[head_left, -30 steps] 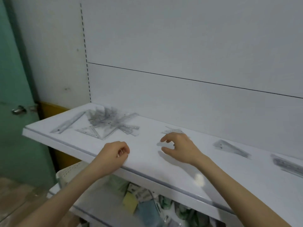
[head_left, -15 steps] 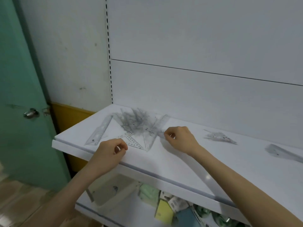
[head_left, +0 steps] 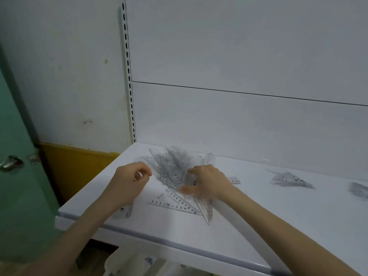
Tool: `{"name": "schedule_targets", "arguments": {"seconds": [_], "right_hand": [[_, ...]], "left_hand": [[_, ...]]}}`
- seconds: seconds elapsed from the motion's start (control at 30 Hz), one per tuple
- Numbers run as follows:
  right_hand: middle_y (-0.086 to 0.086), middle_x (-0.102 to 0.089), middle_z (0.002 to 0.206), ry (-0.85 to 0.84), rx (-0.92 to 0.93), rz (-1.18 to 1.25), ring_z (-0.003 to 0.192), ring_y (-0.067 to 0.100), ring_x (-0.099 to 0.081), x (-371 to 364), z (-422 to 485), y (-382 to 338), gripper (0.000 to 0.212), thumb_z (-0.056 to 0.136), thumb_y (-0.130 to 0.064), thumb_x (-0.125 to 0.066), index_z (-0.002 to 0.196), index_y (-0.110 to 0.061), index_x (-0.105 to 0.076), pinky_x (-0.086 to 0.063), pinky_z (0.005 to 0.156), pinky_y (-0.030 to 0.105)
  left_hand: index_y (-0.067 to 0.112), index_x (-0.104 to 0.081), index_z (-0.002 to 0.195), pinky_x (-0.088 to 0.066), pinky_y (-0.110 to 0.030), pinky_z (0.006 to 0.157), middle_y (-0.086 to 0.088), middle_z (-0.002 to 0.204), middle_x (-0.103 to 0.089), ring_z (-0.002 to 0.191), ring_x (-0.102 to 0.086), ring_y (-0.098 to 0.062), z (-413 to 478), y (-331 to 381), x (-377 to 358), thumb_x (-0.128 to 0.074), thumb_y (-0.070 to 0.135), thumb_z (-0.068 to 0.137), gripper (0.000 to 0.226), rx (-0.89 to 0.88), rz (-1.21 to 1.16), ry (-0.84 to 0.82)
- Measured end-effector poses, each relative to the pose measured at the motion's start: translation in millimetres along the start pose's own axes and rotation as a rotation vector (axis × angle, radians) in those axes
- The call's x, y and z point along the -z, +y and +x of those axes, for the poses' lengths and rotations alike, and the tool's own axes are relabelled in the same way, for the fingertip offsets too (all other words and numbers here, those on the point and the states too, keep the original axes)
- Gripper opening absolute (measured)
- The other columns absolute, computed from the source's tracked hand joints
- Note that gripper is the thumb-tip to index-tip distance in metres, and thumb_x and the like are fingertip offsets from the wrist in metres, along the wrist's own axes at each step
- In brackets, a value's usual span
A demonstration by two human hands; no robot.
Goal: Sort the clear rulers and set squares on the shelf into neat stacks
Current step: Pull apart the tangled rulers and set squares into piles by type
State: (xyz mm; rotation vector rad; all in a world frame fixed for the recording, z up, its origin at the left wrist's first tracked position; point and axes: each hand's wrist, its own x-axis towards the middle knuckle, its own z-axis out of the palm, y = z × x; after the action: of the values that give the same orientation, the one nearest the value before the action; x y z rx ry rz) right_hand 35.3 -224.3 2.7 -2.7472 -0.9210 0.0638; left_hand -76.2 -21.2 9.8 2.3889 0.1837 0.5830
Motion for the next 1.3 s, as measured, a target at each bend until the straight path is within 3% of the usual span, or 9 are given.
{"name": "schedule_targets", "arguments": {"seconds": [0.07, 0.23, 0.33, 0.47, 0.6, 0.77, 0.93, 1.07, 1.3], "right_hand": [[-0.003, -0.064, 0.123, 0.041, -0.047, 0.054, 0.116, 0.022, -0.057, -0.7, -4.9, -4.9, 0.054, 0.079, -0.061, -0.063, 0.124, -0.032, -0.061, -0.048, 0.092, 0.036], [0.0, -0.068, 0.115, 0.204, -0.111, 0.081, 0.11, 0.024, -0.06, -5.0, -11.6, -21.2, 0.039, 0.082, -0.053, -0.062, 0.112, -0.03, -0.068, -0.049, 0.092, 0.037], [-0.003, -0.062, 0.126, 0.273, -0.174, 0.047, 0.118, 0.022, -0.052, -0.5, -17.6, -22.5, 0.049, 0.081, -0.055, -0.065, 0.12, -0.024, -0.063, -0.045, 0.093, 0.035], [0.001, -0.05, 0.13, 0.122, -0.401, -0.011, 0.121, 0.022, -0.046, 8.4, -41.8, -7.5, 0.077, 0.072, -0.069, -0.065, 0.131, -0.022, -0.049, -0.042, 0.094, 0.037], [0.003, -0.054, 0.121, 0.023, -0.419, 0.057, 0.112, 0.021, -0.053, 8.6, -63.0, 7.8, 0.087, 0.065, -0.065, -0.075, 0.133, -0.018, -0.046, -0.045, 0.091, 0.033], [-0.002, -0.063, 0.096, 0.074, -0.405, 0.266, 0.086, 0.011, -0.058, 13.8, -66.7, 11.3, 0.069, 0.065, -0.038, -0.085, 0.123, -0.014, -0.056, -0.043, 0.072, 0.02], [-0.001, -0.064, 0.071, 0.191, -0.417, 0.531, 0.052, 0.011, -0.057, 17.9, -74.2, 24.4, 0.031, 0.079, -0.009, -0.073, 0.108, -0.006, -0.061, -0.048, 0.05, 0.017], [0.004, -0.064, 0.072, 0.277, -0.44, 0.638, 0.051, 0.008, -0.057, 23.2, -86.4, 40.0, 0.021, 0.082, -0.006, -0.07, 0.101, -0.006, -0.062, -0.049, 0.047, 0.02], [-0.001, -0.062, 0.065, 0.326, -0.417, 0.719, 0.046, 0.005, -0.056, 27.5, -102.2, 50.0, 0.017, 0.082, -0.005, -0.071, 0.097, -0.007, -0.064, -0.047, 0.048, 0.019]], "left_hand": [[0.018, -0.067, 0.079, -0.041, -0.006, 0.06, 0.007, 0.08, -0.065, 0.072, -0.057, -0.01, 7.8, -5.3, -0.6, -0.059, 0.003, 0.087, 0.018, -0.033, -0.029, -0.045], [0.017, -0.068, 0.077, -0.041, -0.007, 0.062, 0.003, 0.081, -0.068, 0.073, -0.059, -0.012, 19.0, -12.3, -8.7, -0.061, 0.003, 0.086, 0.018, -0.14, -0.079, -0.164], [0.027, -0.063, 0.072, -0.04, -0.004, 0.063, 0.006, 0.078, -0.065, 0.069, -0.058, -0.013, 20.0, -8.3, -17.7, -0.061, 0.005, 0.087, 0.027, -0.163, -0.105, -0.204], [0.023, -0.066, 0.077, -0.042, -0.011, 0.062, -0.005, 0.08, -0.068, 0.076, -0.062, -0.02, 25.3, 0.9, -29.3, -0.059, 0.006, 0.088, 0.021, -0.196, -0.123, -0.264], [0.011, -0.07, 0.087, -0.044, -0.013, 0.067, -0.005, 0.086, -0.067, 0.08, -0.061, -0.018, 26.1, 16.8, -43.8, -0.061, 0.004, 0.085, 0.012, -0.271, -0.146, -0.302], [0.023, -0.057, 0.118, -0.027, -0.007, 0.096, 0.01, 0.12, -0.053, 0.119, -0.041, -0.005, 25.5, 32.6, -64.4, -0.058, 0.027, 0.083, 0.035, -0.466, 0.005, -0.478], [0.028, -0.033, 0.144, -0.019, -0.025, 0.112, 0.012, 0.148, -0.031, 0.139, -0.024, -0.007, 32.9, 39.8, -71.2, -0.058, 0.021, 0.084, 0.065, -0.525, 0.196, -0.583], [0.029, -0.038, 0.142, -0.022, -0.027, 0.114, 0.014, 0.146, -0.036, 0.137, -0.028, -0.006, 40.1, 33.3, -77.6, -0.056, 0.015, 0.081, 0.065, -0.595, 0.289, -0.631], [0.024, -0.065, 0.114, -0.031, -0.03, 0.1, 0.01, 0.117, -0.059, 0.113, -0.048, -0.012, 50.9, 32.9, -86.3, -0.057, 0.011, 0.082, 0.035, -0.77, 0.296, -0.461]]}}
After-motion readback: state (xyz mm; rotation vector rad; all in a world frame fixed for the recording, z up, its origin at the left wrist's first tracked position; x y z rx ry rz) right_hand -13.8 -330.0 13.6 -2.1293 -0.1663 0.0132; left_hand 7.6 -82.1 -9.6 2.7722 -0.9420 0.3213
